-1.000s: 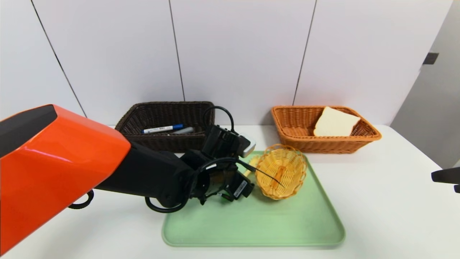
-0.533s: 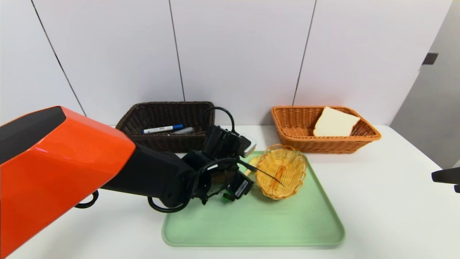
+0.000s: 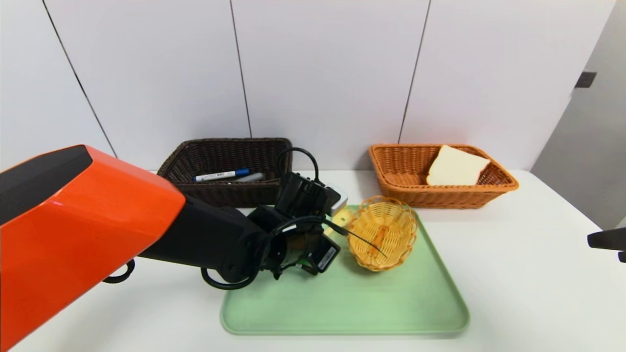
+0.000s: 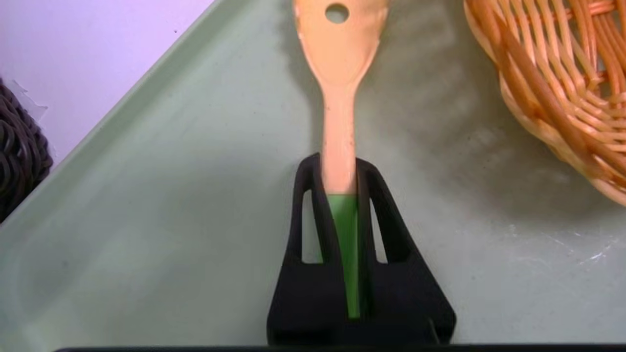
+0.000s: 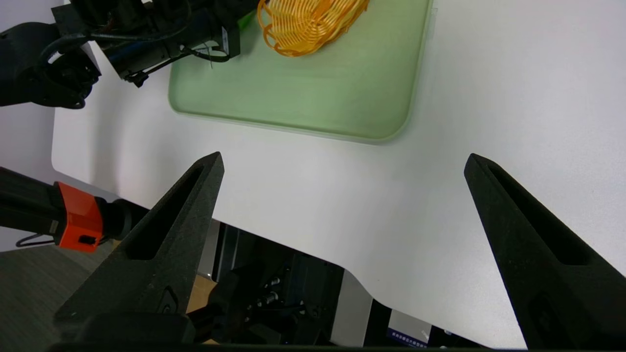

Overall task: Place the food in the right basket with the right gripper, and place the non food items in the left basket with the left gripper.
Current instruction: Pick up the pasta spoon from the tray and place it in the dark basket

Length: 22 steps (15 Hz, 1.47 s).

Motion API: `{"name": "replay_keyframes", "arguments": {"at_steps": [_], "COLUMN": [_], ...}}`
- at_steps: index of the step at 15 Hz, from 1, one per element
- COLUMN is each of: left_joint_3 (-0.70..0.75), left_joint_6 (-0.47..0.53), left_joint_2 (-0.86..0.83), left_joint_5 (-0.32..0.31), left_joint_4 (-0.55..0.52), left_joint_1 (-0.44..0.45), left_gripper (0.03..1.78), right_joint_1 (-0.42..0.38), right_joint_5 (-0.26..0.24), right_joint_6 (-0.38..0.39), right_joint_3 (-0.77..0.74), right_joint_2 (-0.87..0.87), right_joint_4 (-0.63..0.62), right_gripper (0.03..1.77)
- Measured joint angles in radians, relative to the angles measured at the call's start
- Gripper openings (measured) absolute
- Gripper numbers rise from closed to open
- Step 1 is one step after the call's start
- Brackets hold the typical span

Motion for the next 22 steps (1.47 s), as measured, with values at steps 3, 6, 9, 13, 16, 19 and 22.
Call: {"name": "replay_keyframes", "arguments": {"at_steps": [3,6,9,13,16,19,22], "left_joint_3": [0.002,0.003,0.003,0.000,-0.014,-0.090,-0.245], "left_joint_6": [0.001,0.003,0.009,0.011,0.005,0.010,0.043], "left_joint_2": [-0.006,-0.024,-0.081,-0.201,-0.305,-0.375,-0.388], "left_joint_5": [0.000,0.000,-0.001,0.002,0.000,-0.009,-0.099], "left_joint_4": [0.001,0.002,0.009,0.058,0.073,0.134,0.280], "left_joint_1": [0.000,0.000,-0.001,0.007,0.012,0.100,0.263], "left_gripper": [0.13,0.13,0.13,0.13,0.13,0.13,0.13], "right_joint_1": [0.000,0.000,0.000,0.000,0.000,0.000,0.000], "right_joint_5": [0.001,0.002,0.003,0.007,0.010,0.009,0.007], "right_joint_6": [0.001,0.001,0.002,0.000,-0.003,-0.004,-0.003], "right_joint_3": [0.000,0.000,0.001,0.002,0.002,0.002,0.007], "right_joint_2": [-0.001,-0.005,-0.006,-0.007,-0.008,-0.008,-0.012], "right_joint_4": [0.001,0.001,0.001,0.001,0.000,0.000,0.000], "right_gripper": [1.70,1.70,1.70,1.70,1.70,1.70,1.70]}}
